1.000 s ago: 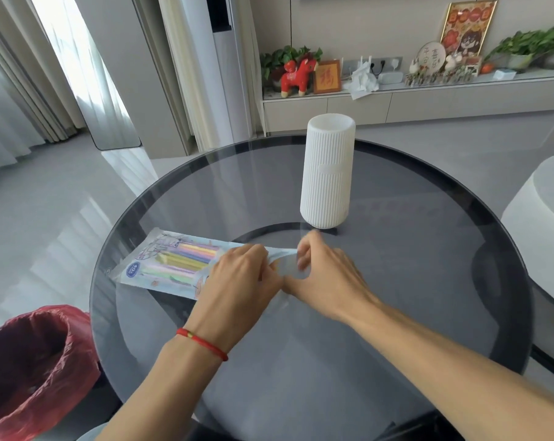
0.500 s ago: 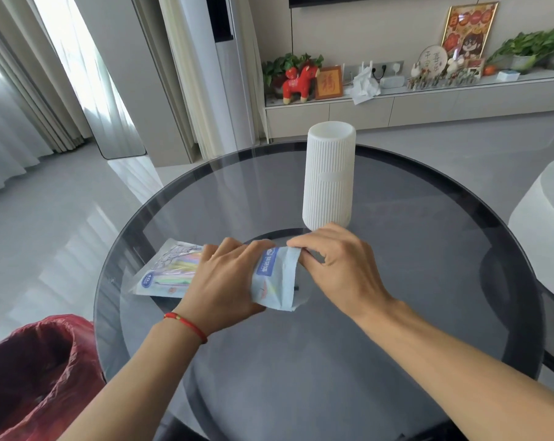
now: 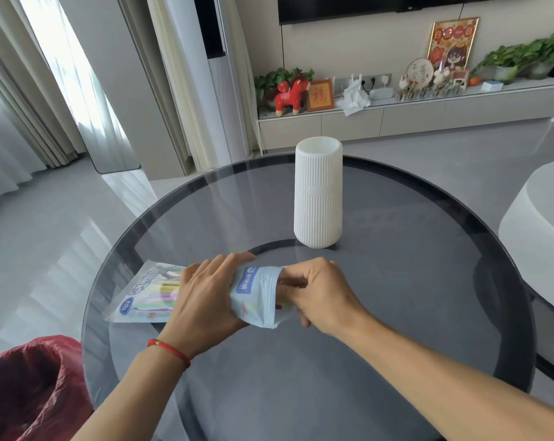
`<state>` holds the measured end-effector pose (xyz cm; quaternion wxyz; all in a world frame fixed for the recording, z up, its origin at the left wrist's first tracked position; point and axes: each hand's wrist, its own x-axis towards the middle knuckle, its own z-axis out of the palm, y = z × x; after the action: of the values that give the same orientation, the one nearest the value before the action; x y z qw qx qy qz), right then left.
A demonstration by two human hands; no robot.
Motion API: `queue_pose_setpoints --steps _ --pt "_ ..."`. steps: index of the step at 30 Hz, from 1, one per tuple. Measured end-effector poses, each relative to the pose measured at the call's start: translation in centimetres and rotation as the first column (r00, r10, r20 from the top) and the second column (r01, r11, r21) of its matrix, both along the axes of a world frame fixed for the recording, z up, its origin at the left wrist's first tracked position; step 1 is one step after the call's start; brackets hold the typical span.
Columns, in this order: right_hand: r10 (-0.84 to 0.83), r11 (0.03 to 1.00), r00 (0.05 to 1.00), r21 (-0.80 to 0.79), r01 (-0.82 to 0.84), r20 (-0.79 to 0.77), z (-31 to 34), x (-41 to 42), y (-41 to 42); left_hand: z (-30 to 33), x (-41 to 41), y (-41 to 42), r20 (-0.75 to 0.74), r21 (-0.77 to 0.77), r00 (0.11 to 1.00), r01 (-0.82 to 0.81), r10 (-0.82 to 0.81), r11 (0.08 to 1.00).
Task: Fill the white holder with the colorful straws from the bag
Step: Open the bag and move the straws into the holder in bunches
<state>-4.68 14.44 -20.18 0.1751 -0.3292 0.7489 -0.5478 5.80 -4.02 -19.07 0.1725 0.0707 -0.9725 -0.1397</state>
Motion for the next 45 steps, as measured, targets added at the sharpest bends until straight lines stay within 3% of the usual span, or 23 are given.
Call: queue_pose_setpoints --steps 7,11,16,22,25,28,32,34,36,38,41,45 --pt "-0.155 0.986 0.982 -0.048 0.161 0.109 0.6 -2.4 3.2 0.2 0.4 -1.0 0.039 -0.005 0.996 -0.076 0.077 0.997" --pt "-0.051 0.991 0.968 -0.104 0.078 0.246 0.5 -1.7 2.8 0.0 0.2 -0.2 0.025 0.009 0.996 -0.088 0.087 0.996" --pt "-0.105 0.969 0.958 -0.188 0.159 0.269 -0.4 -0.5 0.2 -0.2 0.1 0.1 0.005 0.020 0.993 -0.120 0.120 0.993" --pt "-0.147 0.984 0.976 -0.077 0.161 0.160 0.5 -3.6 2.7 -0.3 0.3 -0.3 0.032 -0.037 0.982 -0.184 0.185 0.982" --pt "-0.064 0.972 0.936 -0.192 0.137 0.346 1.0 -5.4 5.4 -0.4 0.5 -0.8 0.049 -0.056 0.981 -0.185 0.188 0.981" --pt "0.061 0.885 0.808 -0.406 0.228 0.587 0.9 -6.2 6.9 -0.1 0.4 -0.6 -0.002 -0.030 0.977 -0.213 0.213 0.977" --pt "0.166 0.885 0.684 -0.413 0.214 0.711 -0.2 -4.1 4.8 0.2 0.3 0.5 -0.064 0.011 0.969 -0.239 0.239 0.971" --pt "0.114 0.909 0.730 -0.367 0.197 0.674 -0.6 -2.7 2.5 -0.1 0.2 1.2 -0.050 -0.016 0.972 -0.231 0.230 0.973" --pt "-0.066 0.887 0.783 -0.323 0.329 0.619 -1.1 -2.0 0.6 -0.6 0.0 1.8 -0.033 -0.055 0.972 -0.236 0.234 0.970" --pt "-0.270 0.838 0.793 -0.272 0.472 0.546 -0.9 -2.5 0.2 -0.9 -0.1 1.9 -0.022 -0.079 0.967 -0.253 0.252 0.964" --pt "-0.429 0.768 0.772 -0.261 0.585 0.469 0.4 -5.0 2.6 -1.0 -0.2 1.6 -0.003 -0.099 0.961 -0.275 0.276 0.956" --pt "-0.495 0.816 0.859 -0.269 0.512 0.135 4.8 -7.0 7.4 -1.7 -0.6 1.5 0.075 -0.152 0.946 -0.300 0.314 0.942"
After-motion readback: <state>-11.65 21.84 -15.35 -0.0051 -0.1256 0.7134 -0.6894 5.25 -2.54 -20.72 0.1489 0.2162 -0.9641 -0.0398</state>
